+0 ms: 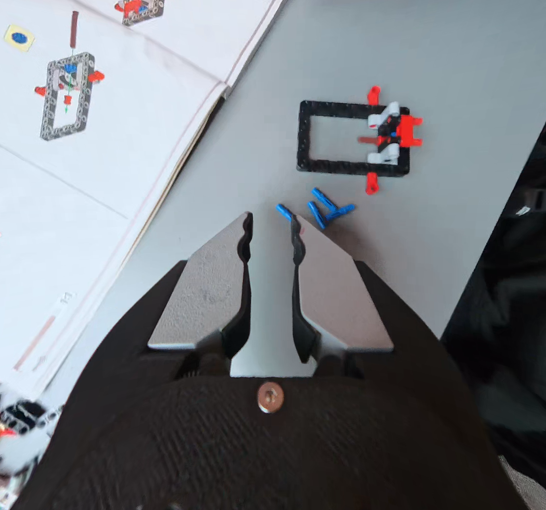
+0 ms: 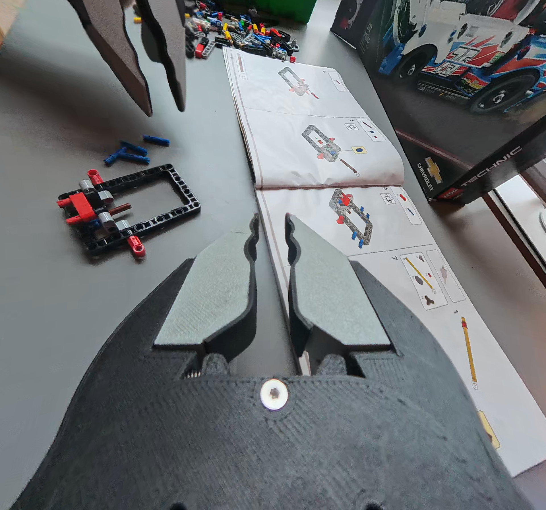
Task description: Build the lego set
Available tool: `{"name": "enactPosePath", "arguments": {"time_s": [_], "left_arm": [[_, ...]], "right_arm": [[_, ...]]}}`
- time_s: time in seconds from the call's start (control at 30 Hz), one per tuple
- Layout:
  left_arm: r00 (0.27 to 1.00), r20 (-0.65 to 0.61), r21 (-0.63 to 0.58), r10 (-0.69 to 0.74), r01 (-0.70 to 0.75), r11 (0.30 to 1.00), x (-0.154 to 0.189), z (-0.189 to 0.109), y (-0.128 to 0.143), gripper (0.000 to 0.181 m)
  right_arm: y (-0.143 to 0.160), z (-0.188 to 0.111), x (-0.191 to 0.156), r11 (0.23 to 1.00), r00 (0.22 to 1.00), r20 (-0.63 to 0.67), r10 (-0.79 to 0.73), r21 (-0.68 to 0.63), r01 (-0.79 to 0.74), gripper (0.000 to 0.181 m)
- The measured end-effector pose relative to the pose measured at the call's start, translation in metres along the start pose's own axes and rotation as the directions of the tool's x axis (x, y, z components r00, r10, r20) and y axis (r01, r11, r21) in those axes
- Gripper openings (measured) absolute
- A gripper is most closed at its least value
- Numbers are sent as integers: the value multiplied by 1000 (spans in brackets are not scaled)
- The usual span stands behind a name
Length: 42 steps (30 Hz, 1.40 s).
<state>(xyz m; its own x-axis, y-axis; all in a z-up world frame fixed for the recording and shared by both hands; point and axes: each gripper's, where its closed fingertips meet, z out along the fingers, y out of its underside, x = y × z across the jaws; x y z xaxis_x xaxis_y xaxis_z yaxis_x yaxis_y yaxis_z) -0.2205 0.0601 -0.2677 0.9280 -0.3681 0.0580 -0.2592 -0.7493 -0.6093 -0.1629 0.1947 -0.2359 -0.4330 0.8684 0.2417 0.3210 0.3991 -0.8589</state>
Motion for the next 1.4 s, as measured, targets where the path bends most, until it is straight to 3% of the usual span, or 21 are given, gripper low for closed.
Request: {"name": "enactPosePath", "arguments": {"time_s": [0.1, 0.27, 0.47, 0.6, 0.73, 0.8, 0.93, 1.07, 1.4], "left_arm": [[999, 30, 31, -27, 26, 999, 7, -4, 3, 25], [992, 31, -53, -120, 121, 991, 8, 17, 16, 24], [984, 35, -47, -177, 178, 983, 11, 19, 14, 25], [993, 81, -71, -84, 90, 993, 10, 20, 17, 4], [996, 85, -92, -11, 19, 996, 12, 21, 16, 4], [994, 113, -105, -14, 26, 994, 6, 19, 17, 21], [998, 59, -79, -22, 27, 997, 12, 20, 9, 24], [999, 48, -82, -6, 10, 997, 13, 28, 8, 3], [998, -2, -8, -62, 62, 998, 1, 28, 2, 3]], "right_arm": [[-3, 1, -5, 1000, 1000, 10, -13, 2, 13, 13], [-2, 5, -12, 999, 999, 21, -44, -18, 44, 13], [-8, 1, -11, 999, 999, 7, -45, -8, 45, 10], [-11, 0, -14, 998, 998, 9, -61, -6, 61, 9], [-11, 2, -19, 997, 997, 30, -69, -12, 70, 7], [-10, 2, -20, 997, 997, 38, -72, -20, 73, 4], [-10, 1, -18, 997, 997, 34, -71, -23, 72, 4], [-9, -6, -8, 998, 998, 0, -60, -21, 60, 1], [-6, -15, 2, 999, 999, 18, 31, 7, -31, 2]]}}
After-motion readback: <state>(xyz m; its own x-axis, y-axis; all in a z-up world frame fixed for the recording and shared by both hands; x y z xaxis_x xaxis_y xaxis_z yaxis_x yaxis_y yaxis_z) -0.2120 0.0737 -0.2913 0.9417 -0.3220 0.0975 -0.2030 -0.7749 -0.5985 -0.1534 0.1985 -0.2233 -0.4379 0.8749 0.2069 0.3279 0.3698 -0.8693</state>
